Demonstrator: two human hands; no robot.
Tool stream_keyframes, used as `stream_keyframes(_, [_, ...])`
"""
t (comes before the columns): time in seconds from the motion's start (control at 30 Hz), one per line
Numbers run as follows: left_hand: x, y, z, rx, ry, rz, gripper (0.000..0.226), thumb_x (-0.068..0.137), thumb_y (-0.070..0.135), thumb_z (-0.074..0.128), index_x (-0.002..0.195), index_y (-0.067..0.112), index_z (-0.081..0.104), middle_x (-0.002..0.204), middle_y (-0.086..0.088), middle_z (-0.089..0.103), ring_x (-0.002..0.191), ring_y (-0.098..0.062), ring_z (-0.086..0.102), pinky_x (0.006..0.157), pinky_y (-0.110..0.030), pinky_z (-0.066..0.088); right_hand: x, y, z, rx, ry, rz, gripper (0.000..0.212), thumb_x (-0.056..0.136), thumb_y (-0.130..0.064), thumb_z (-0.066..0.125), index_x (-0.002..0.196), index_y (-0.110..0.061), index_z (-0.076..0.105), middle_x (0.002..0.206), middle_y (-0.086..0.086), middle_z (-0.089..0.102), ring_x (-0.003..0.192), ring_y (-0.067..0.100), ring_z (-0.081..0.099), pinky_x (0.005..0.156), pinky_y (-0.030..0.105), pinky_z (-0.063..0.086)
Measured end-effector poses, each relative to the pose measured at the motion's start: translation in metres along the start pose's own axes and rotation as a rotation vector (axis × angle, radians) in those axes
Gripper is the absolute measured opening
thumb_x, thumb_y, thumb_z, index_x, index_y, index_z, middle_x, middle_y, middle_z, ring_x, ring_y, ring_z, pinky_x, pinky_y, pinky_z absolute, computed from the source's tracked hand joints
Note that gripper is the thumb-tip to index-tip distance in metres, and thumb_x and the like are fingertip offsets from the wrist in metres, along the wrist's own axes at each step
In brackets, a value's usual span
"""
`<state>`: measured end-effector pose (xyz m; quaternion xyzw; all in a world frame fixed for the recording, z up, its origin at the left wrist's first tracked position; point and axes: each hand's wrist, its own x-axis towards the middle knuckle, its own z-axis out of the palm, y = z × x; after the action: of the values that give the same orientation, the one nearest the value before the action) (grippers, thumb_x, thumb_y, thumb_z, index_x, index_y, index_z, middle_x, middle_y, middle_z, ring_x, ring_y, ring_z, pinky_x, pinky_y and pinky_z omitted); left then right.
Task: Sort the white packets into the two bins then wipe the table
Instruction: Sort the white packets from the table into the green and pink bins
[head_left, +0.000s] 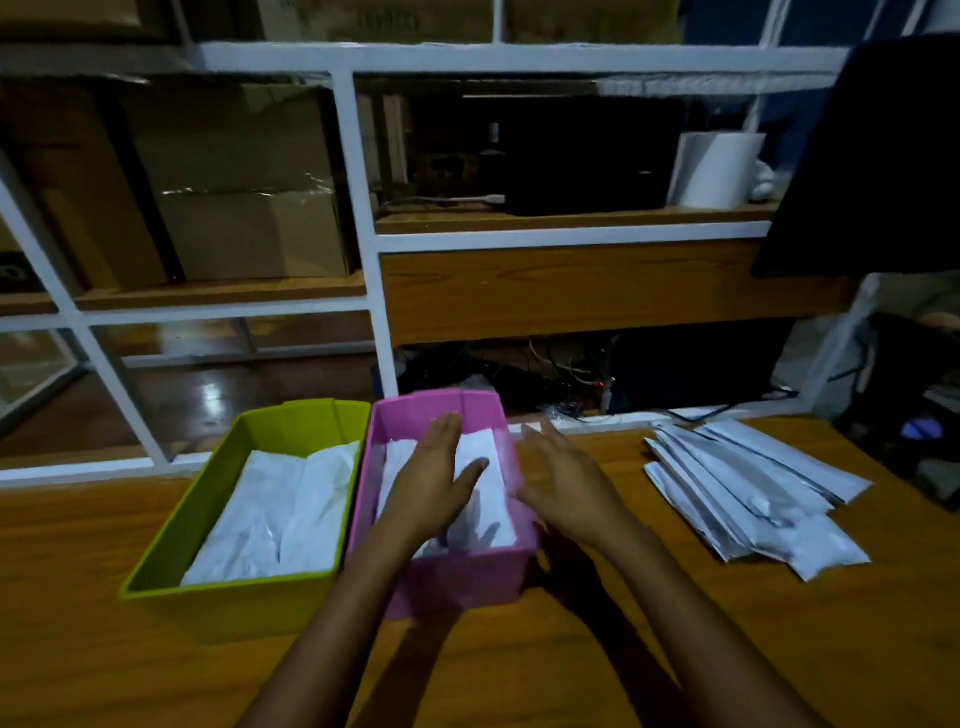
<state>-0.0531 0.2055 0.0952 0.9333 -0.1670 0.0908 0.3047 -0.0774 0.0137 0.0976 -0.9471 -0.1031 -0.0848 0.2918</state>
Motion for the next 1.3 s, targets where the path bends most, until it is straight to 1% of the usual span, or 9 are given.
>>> stream_keyframes(0.1, [-0.041,0.041,0.022,-0.167,0.167,-0.001,0.069,0.092,0.045,0.051,0.149,0.012,0.03,0.155,-0.004,0.031,0.145,-0.018,0.025,0.113,-0.023,0.018,-0.06,0.007,-0.028,0.089,0.13,0.037,0.075,0.087,-0.04,0.067,0.15,-0.033,0.027,0.161,-0.008,0.013,0.145,0.011,0.021,0.107,0.024,0.027])
stream_keyframes(0.2, [-0.082,0.089,0.051,-0.252,0.201,0.053,0.066,0.09,0.046,0.049,0.147,0.017,0.035,0.154,0.003,0.032,0.143,-0.009,0.026,0.112,-0.017,0.019,-0.122,0.028,-0.046,0.138,0.233,0.06,0.071,0.089,-0.045,0.063,0.149,-0.038,0.027,0.161,-0.015,0.013,0.143,0.002,0.02,0.105,0.018,0.023])
stream_keyframes(0.3, [-0.109,0.127,0.079,-0.293,0.211,0.086,0.063,0.091,0.043,0.05,0.147,0.018,0.037,0.154,0.007,0.03,0.141,-0.002,0.024,0.111,-0.017,0.021,-0.169,0.054,-0.06,0.205,0.322,0.089,0.066,0.089,-0.045,0.063,0.147,-0.037,0.032,0.159,-0.014,0.021,0.142,0.002,0.021,0.112,0.028,0.031])
stream_keyframes(0.4, [-0.117,0.155,0.104,-0.279,0.182,0.097,0.062,0.092,0.044,0.05,0.147,0.018,0.038,0.155,0.004,0.029,0.142,-0.005,0.024,0.111,-0.023,0.024,-0.2,0.083,-0.073,0.239,0.39,0.139,0.063,0.088,-0.043,0.063,0.145,-0.032,0.037,0.155,-0.008,0.032,0.141,0.009,0.03,0.109,0.043,0.04])
stream_keyframes(0.57, [-0.104,0.192,0.134,-0.239,0.107,0.127,0.063,0.092,0.047,0.047,0.147,0.018,0.037,0.156,-0.001,0.029,0.143,-0.012,0.024,0.113,-0.032,0.027,-0.221,0.13,-0.093,0.24,0.419,0.232,0.06,0.09,-0.036,0.066,0.144,-0.028,0.041,0.155,-0.005,0.033,0.141,0.015,0.032,0.106,0.047,0.041])
stream_keyframes(0.83, [-0.04,0.233,0.186,-0.174,0.047,0.166,0.056,0.095,0.039,0.053,0.146,0.02,0.038,0.156,-0.003,0.029,0.142,-0.022,0.029,0.108,-0.039,0.033,-0.203,0.203,-0.129,0.193,0.455,0.286,0.051,0.09,-0.034,0.065,0.138,-0.025,0.049,0.151,-0.001,0.04,0.138,0.019,0.037,0.103,0.047,0.045])
stream_keyframes(0.97, [0.016,0.248,0.218,-0.206,0.047,0.176,0.054,0.096,0.035,0.055,0.145,0.018,0.04,0.156,-0.004,0.03,0.143,-0.021,0.025,0.11,-0.033,0.025,-0.175,0.251,-0.149,0.16,0.428,0.295,0.052,0.091,-0.033,0.064,0.14,-0.022,0.048,0.149,-0.002,0.043,0.138,0.016,0.037,0.106,0.045,0.043])
stream_keyframes(1.1, [0.081,0.259,0.259,-0.198,0.046,0.127,0.049,0.096,0.034,0.054,0.14,0.014,0.045,0.153,-0.011,0.034,0.141,-0.028,0.029,0.111,-0.041,0.029,-0.134,0.302,-0.172,0.102,0.385,0.324,0.049,0.093,-0.032,0.062,0.139,-0.019,0.049,0.148,0.003,0.044,0.137,0.02,0.038,0.111,0.04,0.037])
stream_keyframes(1.3, [0.17,0.261,0.323,-0.095,-0.054,0.021,0.046,0.091,0.028,0.054,0.128,0.001,0.053,0.132,-0.024,0.049,0.127,-0.041,0.041,0.102,-0.048,0.038,-0.059,0.382,-0.182,-0.006,0.285,0.364,0.047,0.094,-0.031,0.061,0.137,-0.014,0.051,0.143,0.007,0.05,0.132,0.026,0.044,0.107,0.04,0.039])
